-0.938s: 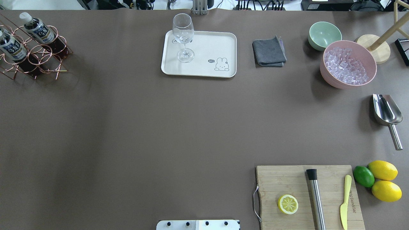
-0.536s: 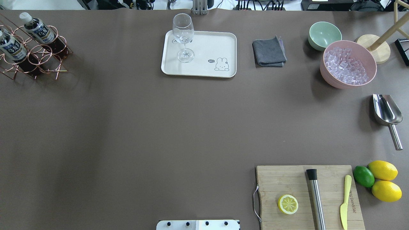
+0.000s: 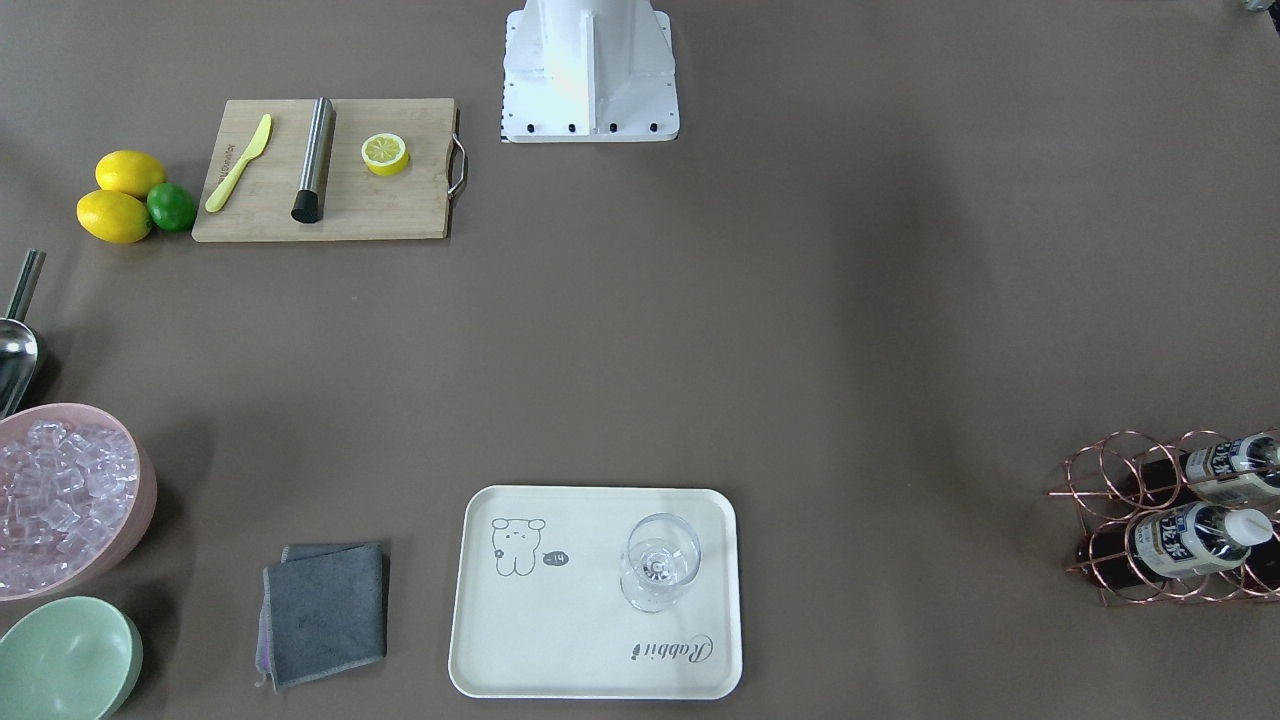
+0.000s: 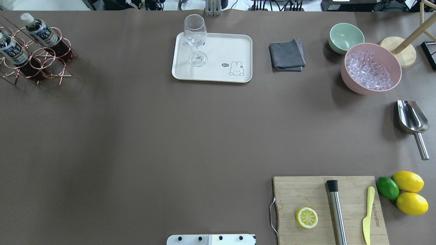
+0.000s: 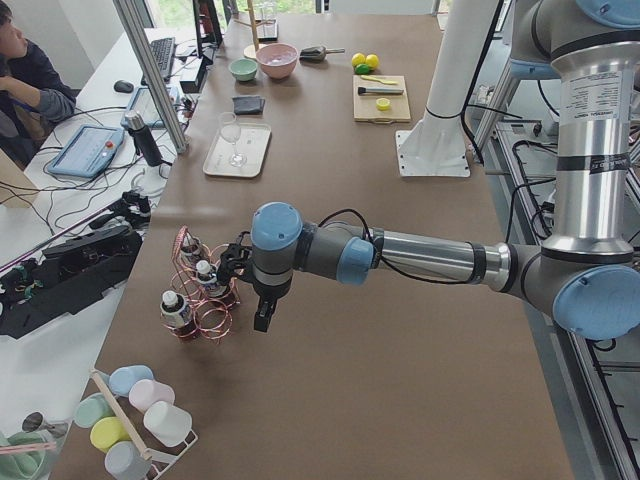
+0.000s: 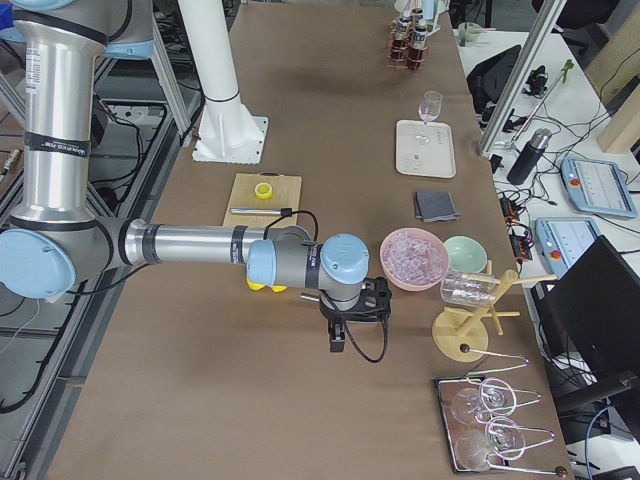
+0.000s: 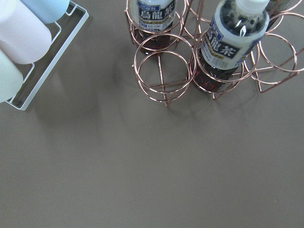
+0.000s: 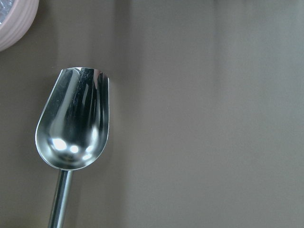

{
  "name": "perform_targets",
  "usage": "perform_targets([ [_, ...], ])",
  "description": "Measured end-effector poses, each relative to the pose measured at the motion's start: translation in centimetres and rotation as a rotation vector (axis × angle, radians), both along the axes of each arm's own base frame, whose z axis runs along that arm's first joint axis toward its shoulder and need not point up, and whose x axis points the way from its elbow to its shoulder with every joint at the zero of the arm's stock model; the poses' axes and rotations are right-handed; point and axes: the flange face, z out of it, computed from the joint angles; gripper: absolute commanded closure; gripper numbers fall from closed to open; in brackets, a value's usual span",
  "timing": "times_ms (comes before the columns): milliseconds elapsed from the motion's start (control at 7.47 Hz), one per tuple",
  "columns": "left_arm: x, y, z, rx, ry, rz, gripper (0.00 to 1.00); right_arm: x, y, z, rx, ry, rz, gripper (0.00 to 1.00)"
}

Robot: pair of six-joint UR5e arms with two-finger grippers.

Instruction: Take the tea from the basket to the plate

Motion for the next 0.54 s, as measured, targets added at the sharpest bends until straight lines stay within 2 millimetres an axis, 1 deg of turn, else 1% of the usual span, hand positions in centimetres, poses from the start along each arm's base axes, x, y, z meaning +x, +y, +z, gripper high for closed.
perform_targets([
  [268, -0.1, -1.0, -2.1, 0.067, -0.007, 0.023, 0.02, 0.1, -0.2, 0.1, -0.001, 0.008, 0.000, 0.00],
  [536, -1.2, -0.9, -3.2, 0.207, -0.048, 0.117, 0.02, -0.5, -0.5, 0.0, 0.002, 0.010, -0.012, 0.00],
])
